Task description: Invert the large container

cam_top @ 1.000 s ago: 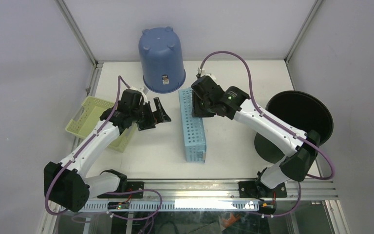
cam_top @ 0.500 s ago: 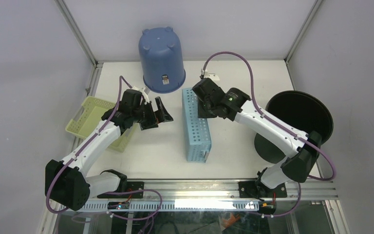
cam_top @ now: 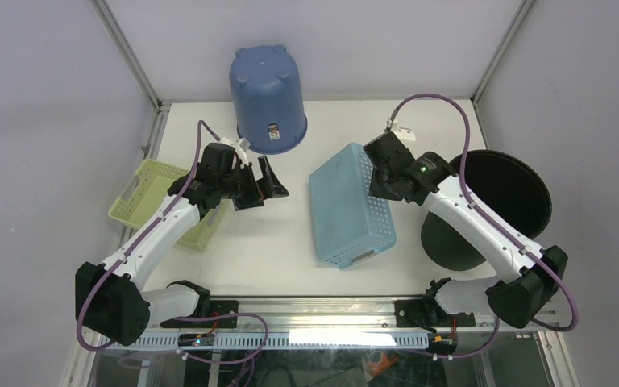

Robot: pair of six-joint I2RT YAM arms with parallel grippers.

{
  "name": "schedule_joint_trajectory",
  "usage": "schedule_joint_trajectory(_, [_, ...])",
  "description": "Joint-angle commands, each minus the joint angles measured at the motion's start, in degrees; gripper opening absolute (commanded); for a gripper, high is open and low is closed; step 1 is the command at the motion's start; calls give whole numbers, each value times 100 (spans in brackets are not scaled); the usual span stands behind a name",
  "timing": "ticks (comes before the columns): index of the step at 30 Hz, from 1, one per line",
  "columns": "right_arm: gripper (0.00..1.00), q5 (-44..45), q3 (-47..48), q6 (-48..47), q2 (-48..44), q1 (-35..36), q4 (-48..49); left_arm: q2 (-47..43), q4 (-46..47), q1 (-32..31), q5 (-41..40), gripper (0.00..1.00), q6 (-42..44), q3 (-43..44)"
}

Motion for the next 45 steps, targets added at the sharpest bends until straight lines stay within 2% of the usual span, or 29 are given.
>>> schedule_joint_trajectory(1, [36,323,311,16,-276,-106,-239,32,220,-24,237,99,187,328])
schedule_joint_trajectory(5, [43,325,715,-197,-325,-125,-488,58,219,-96,233,99,191,345])
schedule_joint_trajectory(11, [50,-489,644,-293,-495,-15,-875,29,180,-151,203,99,231,457])
schedule_joint_trajectory(17, [53,-1266,-487,729,-1043,453,-1310,100,119,-160,244,99,334,614])
schedule_joint_trajectory(21, [58,-1634,-1445,1755,-1710,546,-1178,177,112,-160,231,99,381,677])
schedule_joint_trajectory(24, [66,-1562,-2053,2031,-2011,544,-770,274,129,-176,232,99,415,688])
schedule_joint_trajectory(28, [70,-1209,-2383,2149,-1701,532,-244,350,131,-212,272,99,467,759])
schedule_joint_trajectory(31, [70,-722,-2243,1936,-1514,313,184,292,128,-213,265,99,457,758])
schedule_joint_trajectory(35, [70,-716,-1874,1006,-1278,-718,716,255,123,-214,311,99,442,765])
schedule_joint_trajectory(39, [84,-94,-1584,456,-801,-1146,807,225,123,-216,290,99,473,756])
schedule_joint_trajectory(45, [90,-392,-1993,276,-347,-1386,1338,217,127,-217,273,99,505,697])
